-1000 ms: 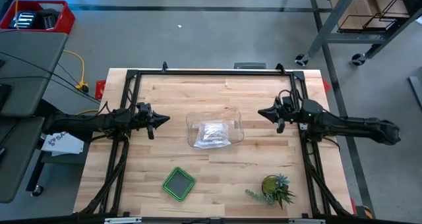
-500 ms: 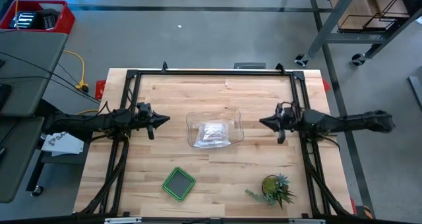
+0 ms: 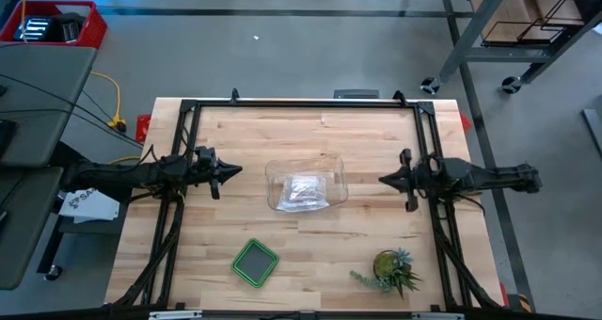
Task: Roll bandage
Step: Return to Home Position
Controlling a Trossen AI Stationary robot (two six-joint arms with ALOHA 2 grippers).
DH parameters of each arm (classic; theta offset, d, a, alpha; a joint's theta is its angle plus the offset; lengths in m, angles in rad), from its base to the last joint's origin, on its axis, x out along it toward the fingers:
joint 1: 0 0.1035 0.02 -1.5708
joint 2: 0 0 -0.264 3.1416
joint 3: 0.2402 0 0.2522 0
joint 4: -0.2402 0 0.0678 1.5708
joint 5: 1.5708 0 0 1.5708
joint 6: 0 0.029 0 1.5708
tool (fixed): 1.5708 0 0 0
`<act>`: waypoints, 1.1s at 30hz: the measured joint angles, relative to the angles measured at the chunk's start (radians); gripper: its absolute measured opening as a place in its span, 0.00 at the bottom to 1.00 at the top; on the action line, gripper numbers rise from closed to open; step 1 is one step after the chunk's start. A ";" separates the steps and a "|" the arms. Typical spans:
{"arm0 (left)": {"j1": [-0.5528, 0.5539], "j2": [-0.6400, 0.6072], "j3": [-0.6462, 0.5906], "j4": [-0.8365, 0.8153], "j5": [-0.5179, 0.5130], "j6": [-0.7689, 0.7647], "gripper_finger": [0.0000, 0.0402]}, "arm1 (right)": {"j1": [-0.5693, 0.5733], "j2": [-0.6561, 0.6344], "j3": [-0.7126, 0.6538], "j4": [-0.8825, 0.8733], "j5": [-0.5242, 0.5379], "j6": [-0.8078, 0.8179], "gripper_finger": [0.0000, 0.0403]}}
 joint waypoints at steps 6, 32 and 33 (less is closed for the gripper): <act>0.000 0.003 0.000 0.002 0.000 0.000 0.00 | -0.063 -0.023 0.000 -0.003 0.004 -0.038 0.00; 0.000 0.004 0.000 0.001 0.000 0.000 0.00 | -0.074 -0.015 0.000 -0.005 -0.021 -0.052 0.00; 0.000 0.004 0.000 0.001 0.000 0.000 0.00 | -0.074 -0.015 0.000 -0.005 -0.021 -0.052 0.00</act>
